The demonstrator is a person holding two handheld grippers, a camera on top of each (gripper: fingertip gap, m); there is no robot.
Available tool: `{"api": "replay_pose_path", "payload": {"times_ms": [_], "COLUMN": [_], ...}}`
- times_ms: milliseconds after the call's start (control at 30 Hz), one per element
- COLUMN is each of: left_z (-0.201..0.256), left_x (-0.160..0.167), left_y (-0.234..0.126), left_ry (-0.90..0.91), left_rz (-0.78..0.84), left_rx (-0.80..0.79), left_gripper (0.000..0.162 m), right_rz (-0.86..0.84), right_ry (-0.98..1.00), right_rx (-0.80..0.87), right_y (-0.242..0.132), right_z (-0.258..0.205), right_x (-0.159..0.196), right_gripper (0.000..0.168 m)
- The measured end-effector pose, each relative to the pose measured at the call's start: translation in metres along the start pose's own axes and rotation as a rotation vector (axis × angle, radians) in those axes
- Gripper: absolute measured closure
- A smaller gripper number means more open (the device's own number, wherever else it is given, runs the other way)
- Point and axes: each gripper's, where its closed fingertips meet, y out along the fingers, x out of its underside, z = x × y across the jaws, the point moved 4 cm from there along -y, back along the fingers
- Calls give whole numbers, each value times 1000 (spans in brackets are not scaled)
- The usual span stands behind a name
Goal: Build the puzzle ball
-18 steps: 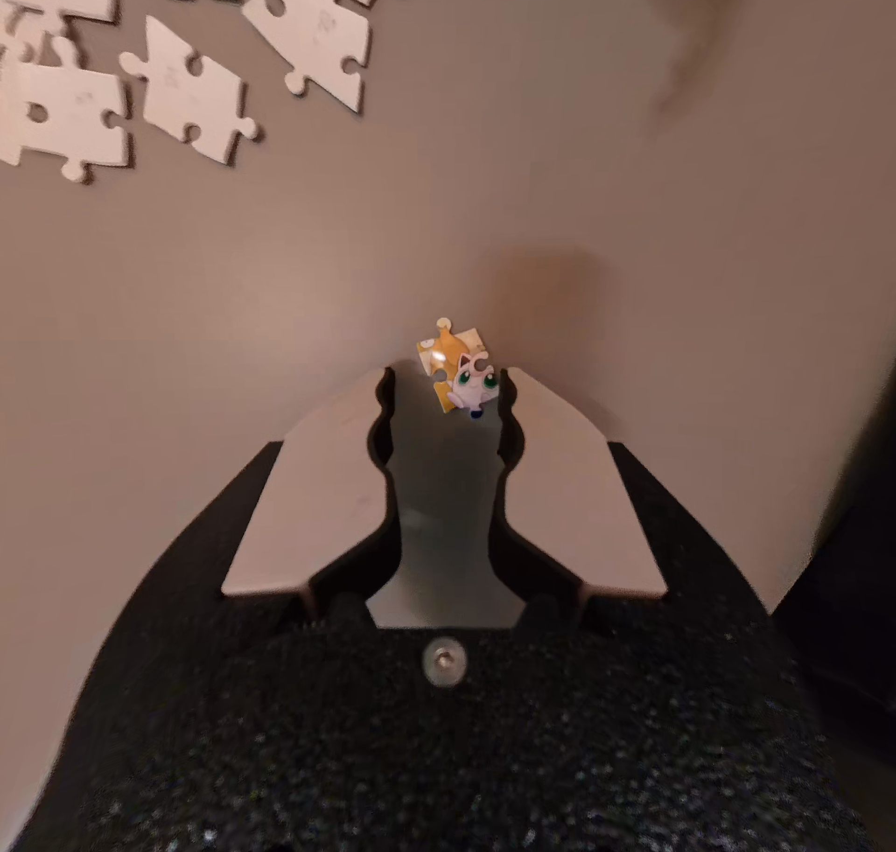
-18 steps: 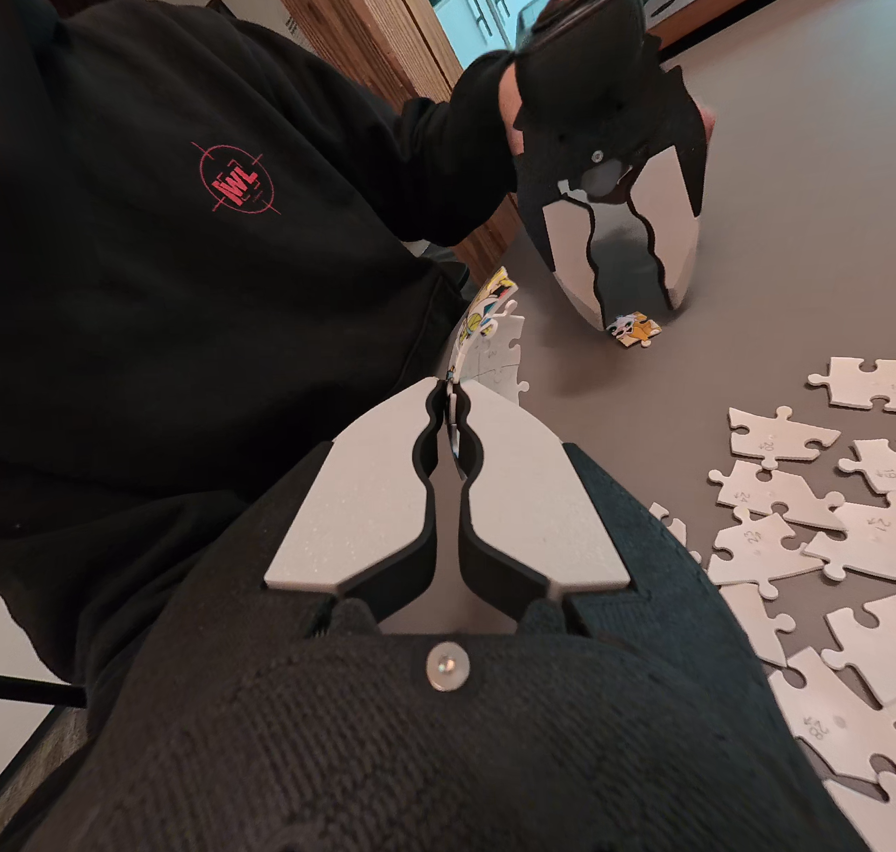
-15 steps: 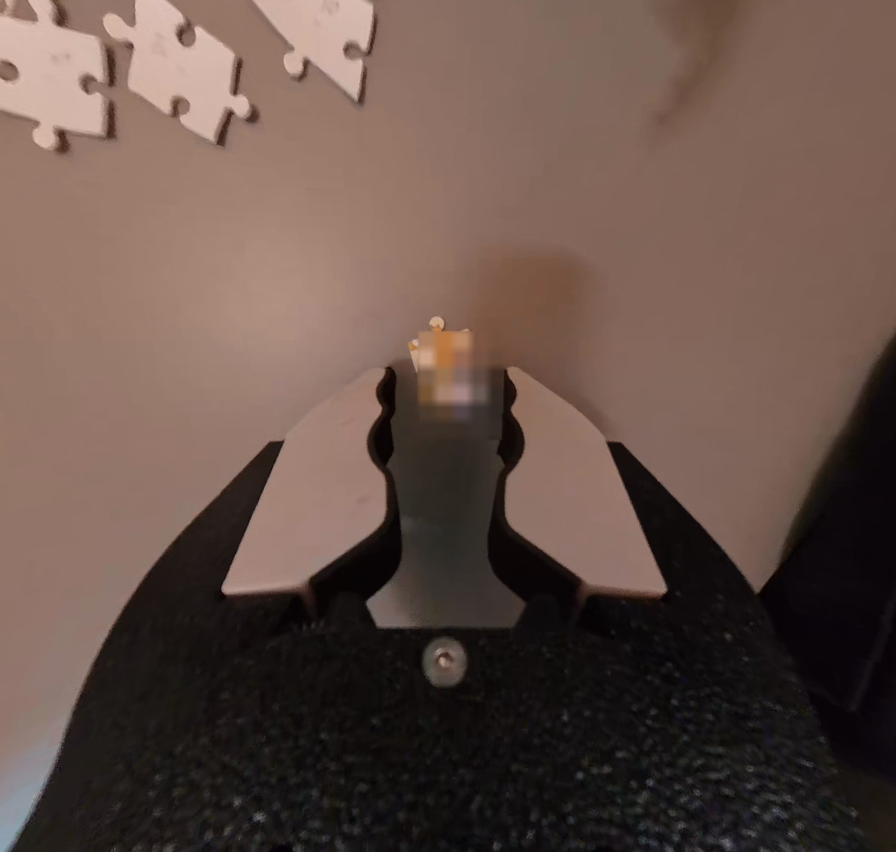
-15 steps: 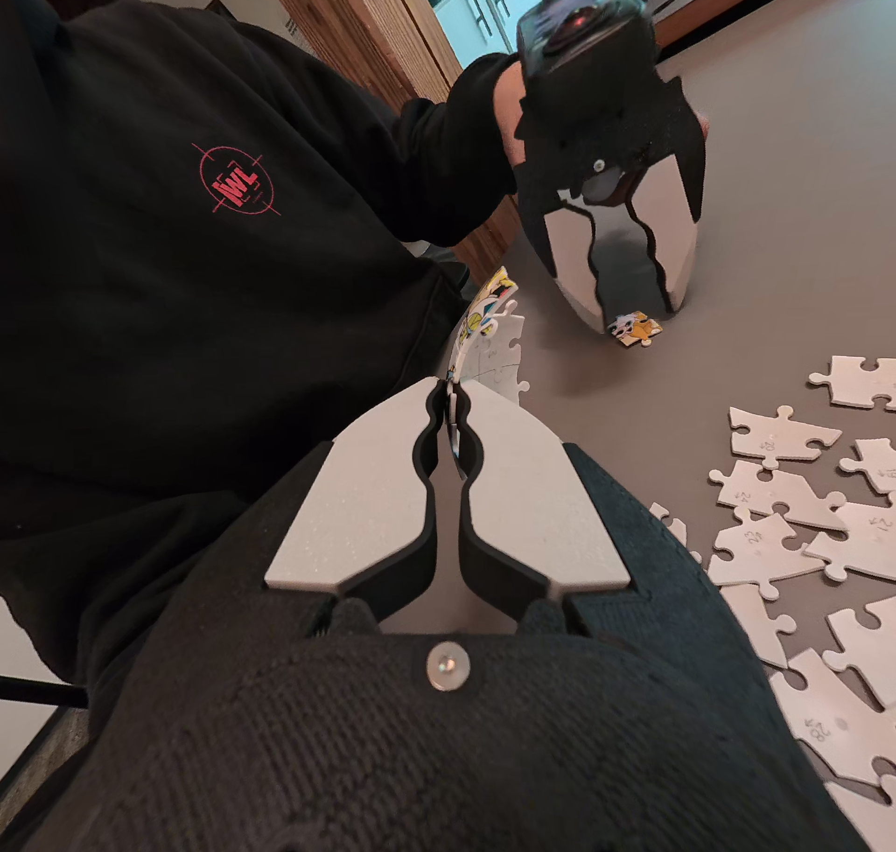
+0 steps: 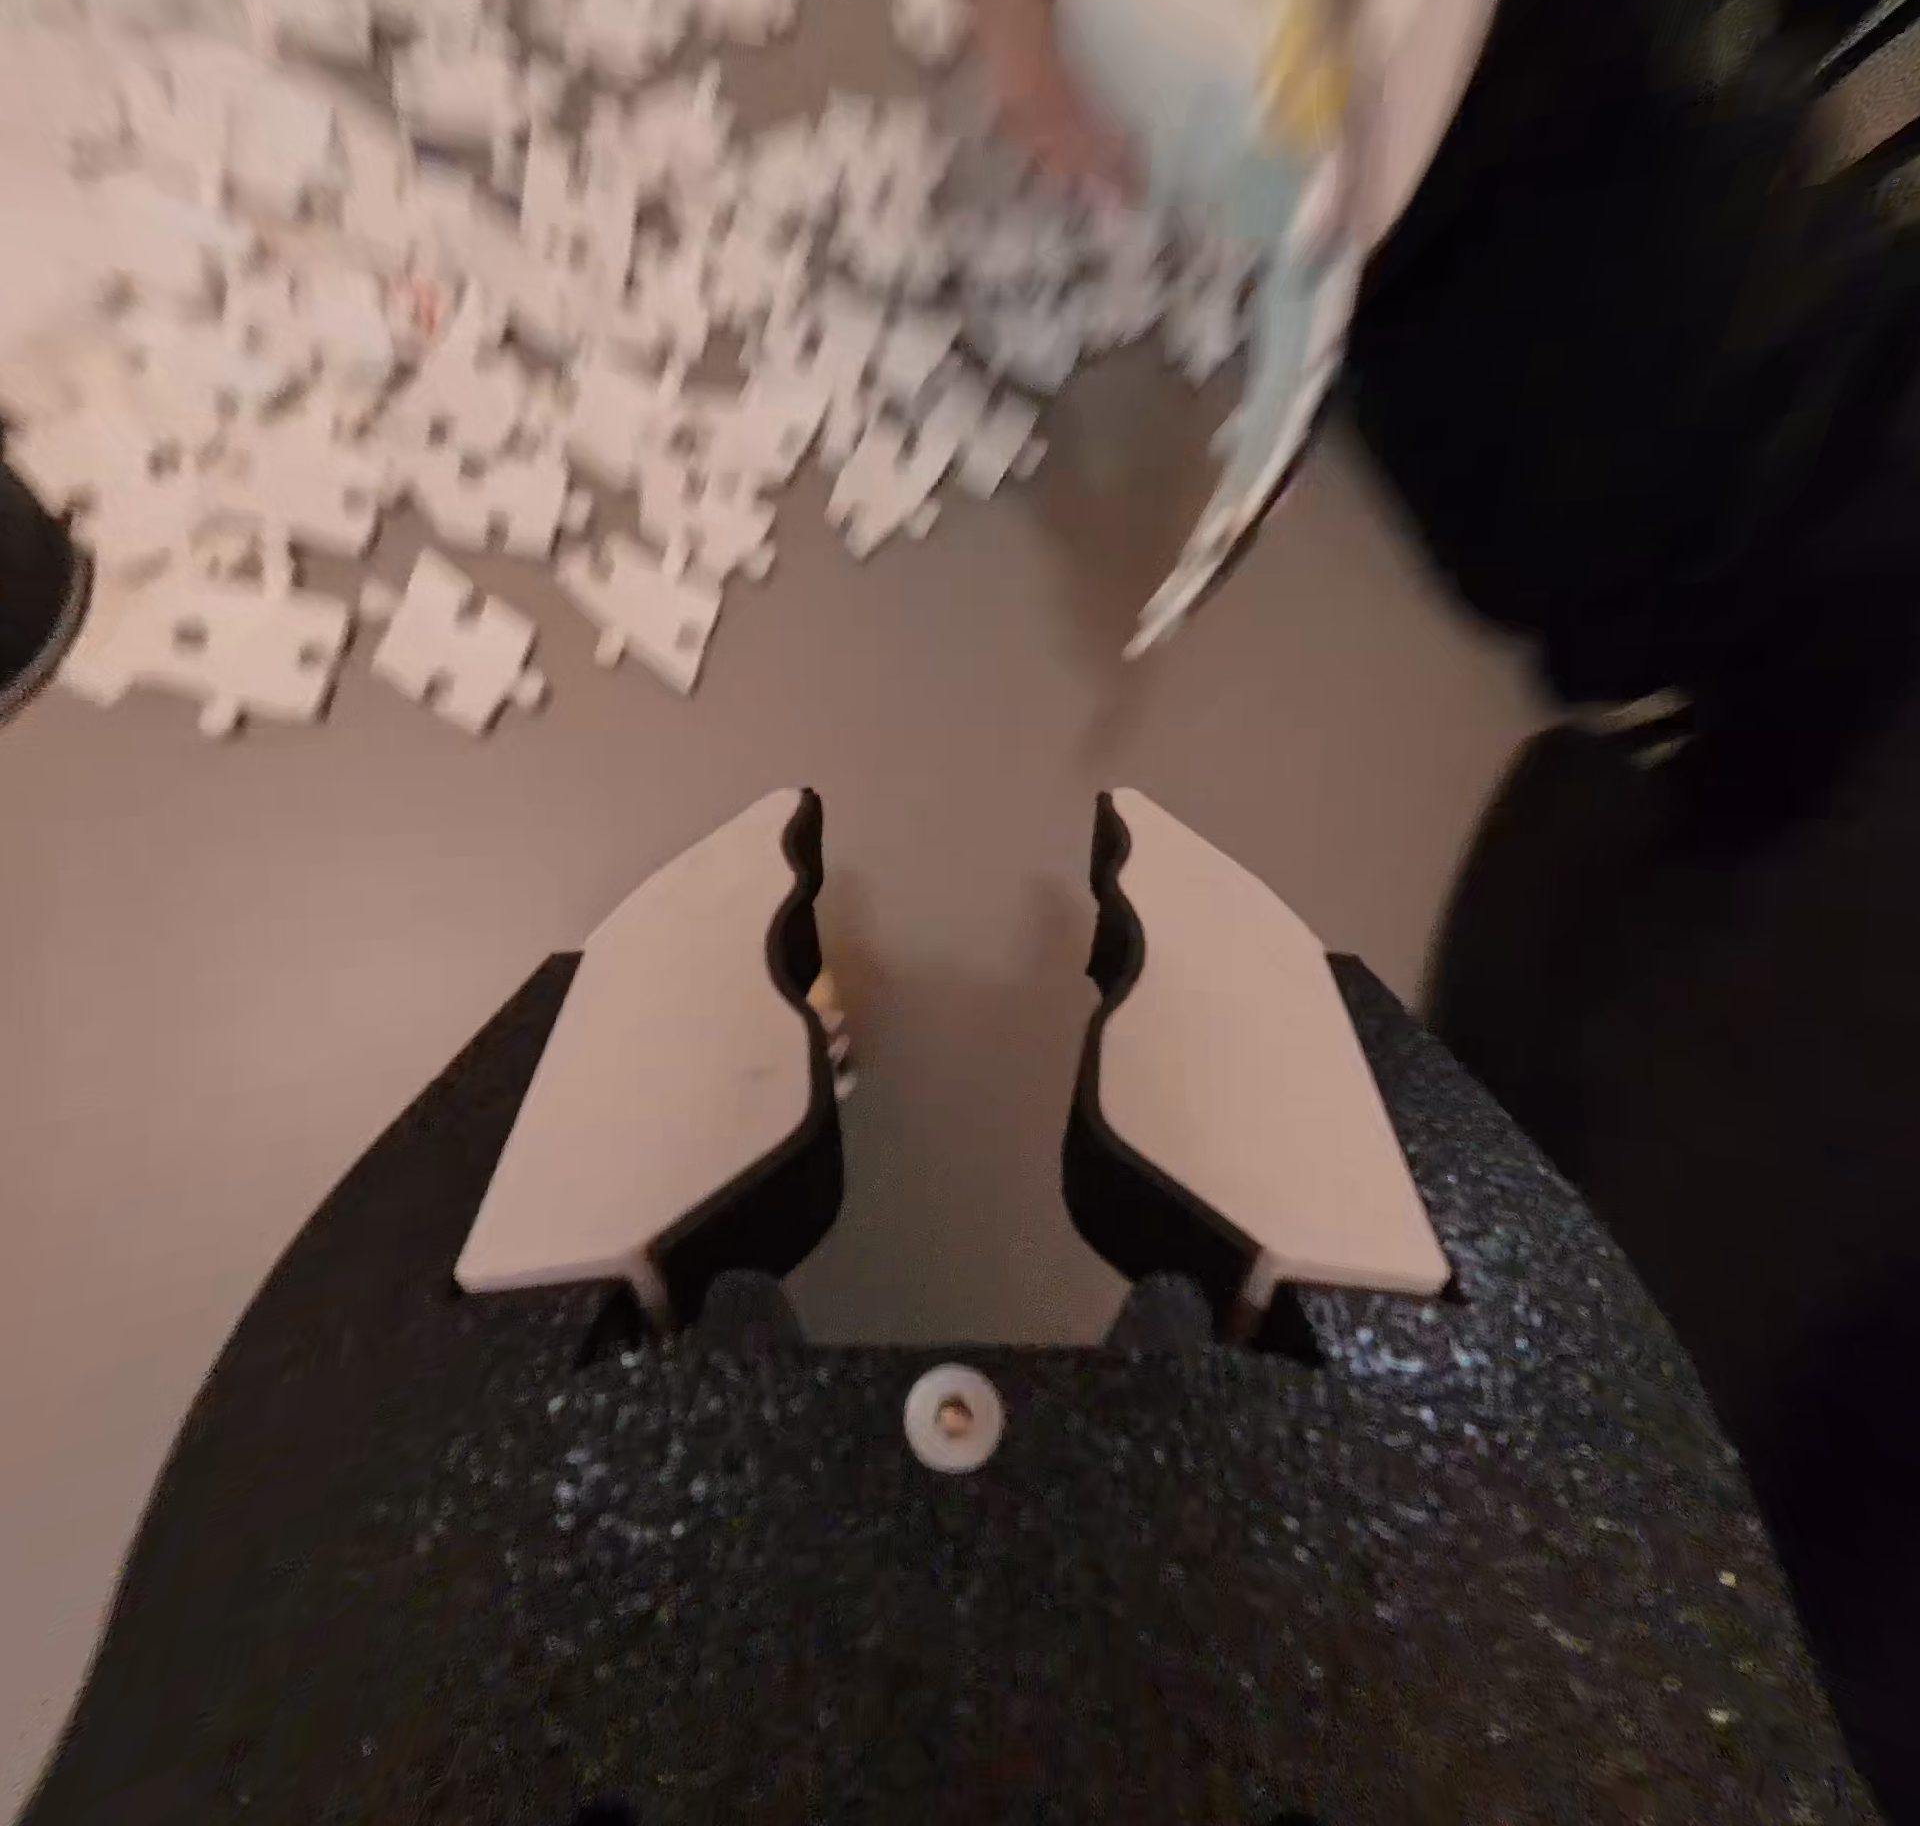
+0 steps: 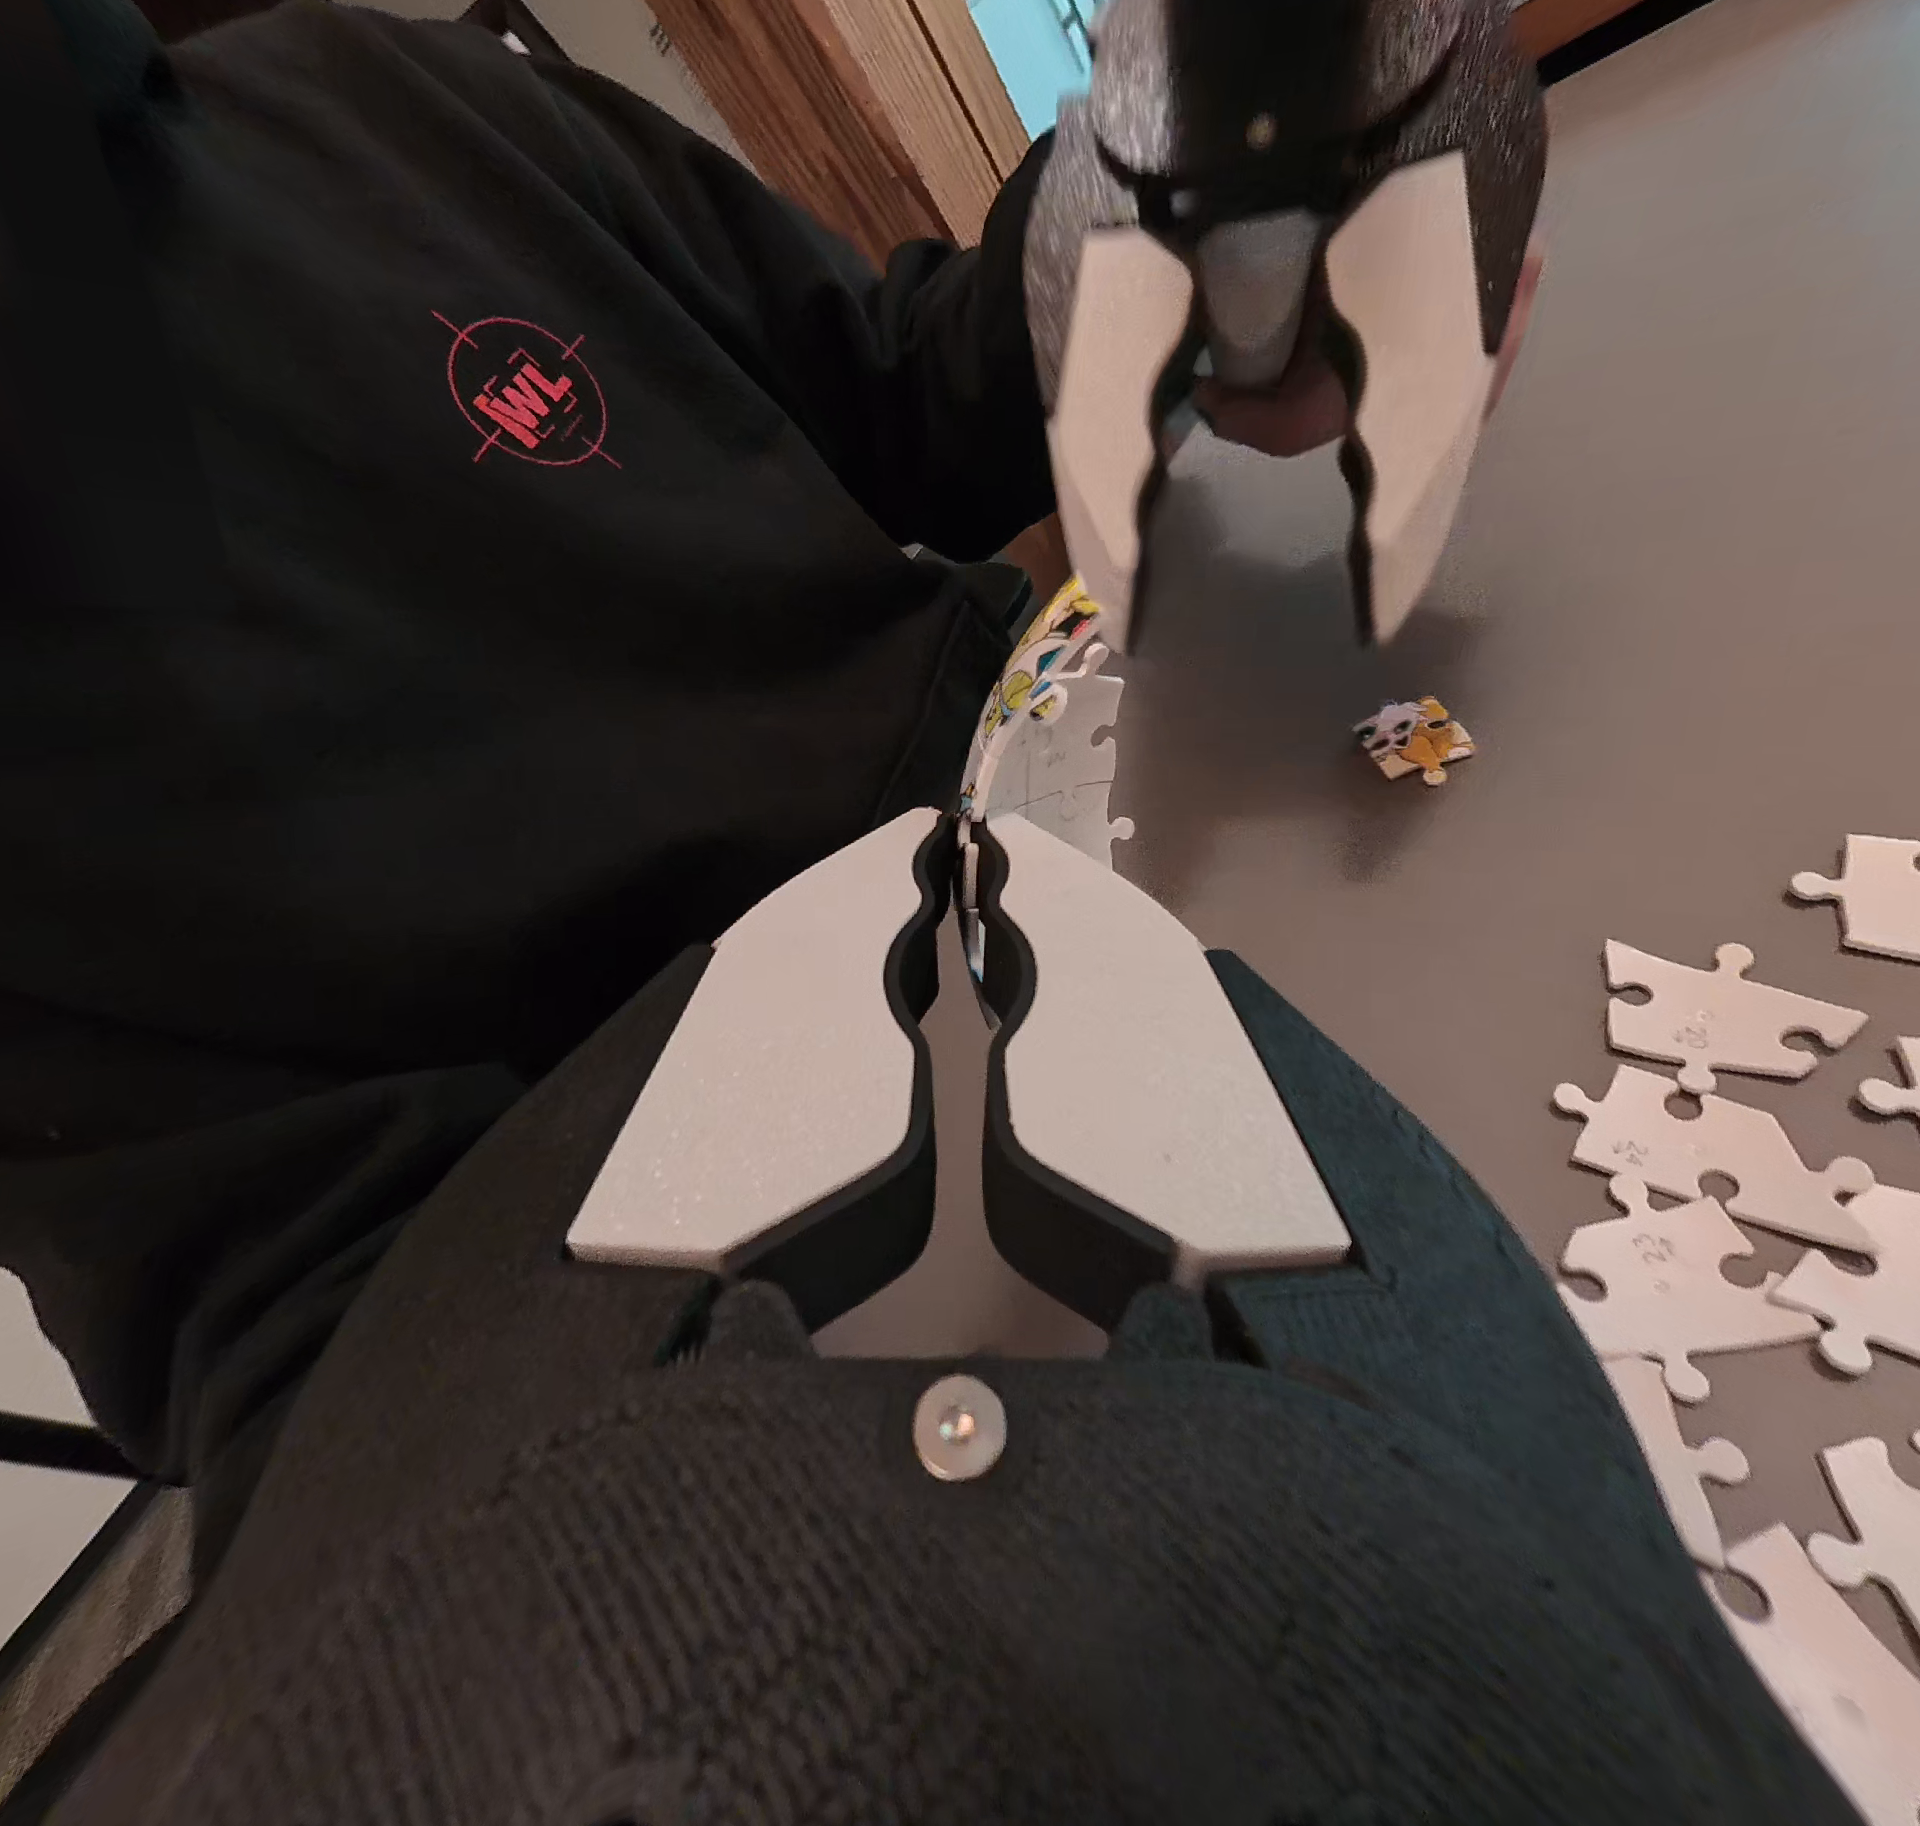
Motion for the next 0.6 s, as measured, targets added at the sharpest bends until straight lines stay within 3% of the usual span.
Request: {"api": "replay_pose_path", "payload": {"times_ms": [33,167,333,600], "left_z": [8,24,39,39], "left_x": [-11,-27,-31,-40], "left_y": [-5,-2,9,8], "left_ry": [0,2,-24,-133], "left_rz": [53,33,-16,50], "left_rx": [74,221,359,438], "left_gripper": [113,111,121,134], "right_rz": [-7,-48,-78,-103], "right_ry": [0,-11,-25,-4], "right_rx": [-5,-17,-16,4], "right_y": [3,14,24,29], "right_z": [0,-1,-2,1], "right_x": [-1,-5,-10,-10], "right_gripper": [166,166,166,165]}}
